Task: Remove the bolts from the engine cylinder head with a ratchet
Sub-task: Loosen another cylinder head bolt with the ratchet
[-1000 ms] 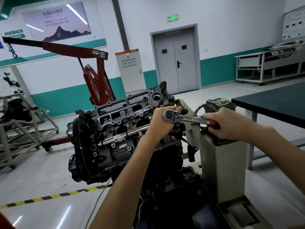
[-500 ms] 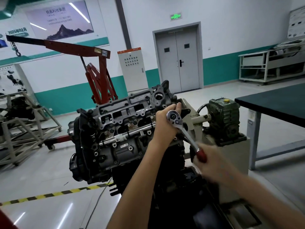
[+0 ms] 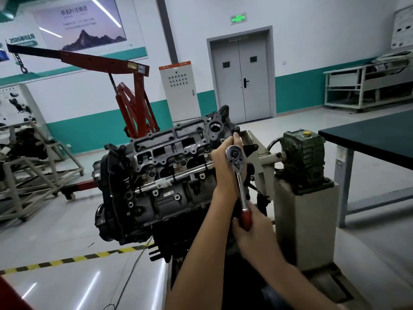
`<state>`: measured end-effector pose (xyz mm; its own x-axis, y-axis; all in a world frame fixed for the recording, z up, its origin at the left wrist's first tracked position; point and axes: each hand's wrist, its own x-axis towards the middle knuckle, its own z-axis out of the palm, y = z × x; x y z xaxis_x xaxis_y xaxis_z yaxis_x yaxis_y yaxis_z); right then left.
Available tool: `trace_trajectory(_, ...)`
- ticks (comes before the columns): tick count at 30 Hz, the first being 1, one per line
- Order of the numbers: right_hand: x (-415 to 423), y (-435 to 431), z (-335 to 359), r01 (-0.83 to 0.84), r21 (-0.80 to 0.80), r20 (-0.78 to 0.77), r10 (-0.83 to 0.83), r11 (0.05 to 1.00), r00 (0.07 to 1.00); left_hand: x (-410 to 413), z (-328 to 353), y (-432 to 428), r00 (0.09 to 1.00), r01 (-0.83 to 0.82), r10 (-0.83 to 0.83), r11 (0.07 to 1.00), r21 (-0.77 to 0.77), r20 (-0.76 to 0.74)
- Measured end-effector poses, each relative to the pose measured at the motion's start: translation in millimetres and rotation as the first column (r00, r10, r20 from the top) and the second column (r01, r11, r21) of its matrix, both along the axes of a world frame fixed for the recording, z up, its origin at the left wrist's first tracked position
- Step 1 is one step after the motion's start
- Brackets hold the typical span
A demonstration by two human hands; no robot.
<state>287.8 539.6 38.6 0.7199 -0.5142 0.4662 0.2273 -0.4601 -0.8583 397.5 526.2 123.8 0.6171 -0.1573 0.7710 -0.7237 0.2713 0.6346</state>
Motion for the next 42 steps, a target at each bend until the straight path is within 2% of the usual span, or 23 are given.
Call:
trace_trajectory(2, 6, 11, 0, -0.045, 0.068, 0.022, 0.043, 0.997, 0.999, 2, 1, 3, 0.999, -0.019, 0.018, 0.999, 0.038, 0.033)
trace_trajectory(3, 4, 3, 4, -0.03, 0.021, 0.008, 0.03, 0.999, 1.0, 3, 1, 7, 0.999, 0.029, -0.031, 0.998, 0.064, 0.038)
trace_trajectory(6, -19, -50, 24, -0.049, -0.32, -0.104, 0.016, 0.946, 0.994, 12, 6, 21, 0.983, 0.089, -0.13, 0.956, 0.281, 0.13)
trace_trajectory(9, -31, -112, 63, -0.177, -0.597, -0.31, -0.022, 0.783, 0.951, 21, 17, 26, 0.953, 0.034, -0.177, 0.87, 0.492, 0.246)
trace_trajectory(12, -26, -139, 97, -0.123, -0.805, -0.263, -0.162, 0.581, 0.951, 23, 18, 24, 0.959, 0.06, -0.179, 0.886, 0.46, 0.22)
trace_trajectory(13, -25, -138, 98, -0.11, -0.808, -0.254, -0.173, 0.579, 0.952, 22, 15, 22, 0.968, 0.074, -0.16, 0.916, 0.394, 0.192)
trace_trajectory(15, -25, -127, 80, -0.118, -0.713, -0.282, -0.129, 0.692, 0.951, 18, 6, 15, 0.982, 0.081, -0.118, 0.968, 0.237, 0.146)
trace_trajectory(17, -27, -100, 49, -0.089, -0.507, -0.26, -0.054, 0.857, 0.964, 12, -1, 5, 0.991, 0.055, -0.068, 0.992, 0.11, 0.115)
trace_trajectory(19, -23, -63, 23, -0.011, -0.318, -0.139, -0.035, 0.948, 0.99, 7, -3, -4, 0.998, 0.037, -0.037, 0.999, 0.015, 0.042)
trace_trajectory(22, -3, -8, 3, -0.069, 0.039, -0.022, 0.07, 0.997, 0.997, 4, 0, -8, 0.999, -0.038, 0.038, 0.999, -0.026, 0.0)
trace_trajectory(24, 4, 10, 0, -0.106, 0.144, 0.03, 0.103, 0.984, 0.994, 6, 1, -4, 0.997, -0.057, 0.056, 0.998, 0.017, 0.049)
trace_trajectory(26, 1, -1, 3, -0.063, 0.045, 0.005, 0.062, 0.997, 0.998, 9, 2, 4, 0.995, 0.024, -0.033, 0.994, 0.104, 0.091)
trace_trajectory(29, -20, -55, 21, -0.087, -0.294, -0.135, 0.049, 0.952, 0.99, 16, 7, 19, 0.975, 0.088, -0.145, 0.947, 0.31, 0.168)
trace_trajectory(32, -32, -118, 62, -0.168, -0.619, -0.295, -0.029, 0.767, 0.955, 22, 16, 24, 0.944, 0.028, -0.178, 0.882, 0.471, 0.277)
trace_trajectory(34, -31, -139, 86, -0.103, -0.779, -0.246, -0.15, 0.618, 0.958, 22, 17, 23, 0.947, 0.03, -0.176, 0.882, 0.47, 0.269)
trace_trajectory(35, -30, -141, 89, -0.073, -0.803, -0.218, -0.178, 0.591, 0.96, 20, 15, 21, 0.955, 0.037, -0.158, 0.904, 0.427, 0.251)
trace_trajectory(36, -30, -137, 85, -0.062, -0.787, -0.218, -0.183, 0.614, 0.959, 18, 12, 20, 0.964, 0.045, -0.137, 0.93, 0.366, 0.229)
trace_trajectory(37, -30, -129, 75, -0.063, -0.731, -0.238, -0.167, 0.68, 0.957, 16, 9, 17, 0.972, 0.047, -0.113, 0.953, 0.3, 0.206)
trace_trajectory(40, -27, -78, 31, -0.023, -0.408, -0.196, -0.062, 0.913, 0.979, 7, 1, 5, 0.994, 0.032, -0.043, 0.994, 0.107, 0.102)
trace_trajectory(42, -20, -37, 15, -0.049, -0.164, -0.154, 0.023, 0.985, 0.988, 2, 1, -2, 1.0, 0.001, -0.002, 1.0, 0.013, 0.015)
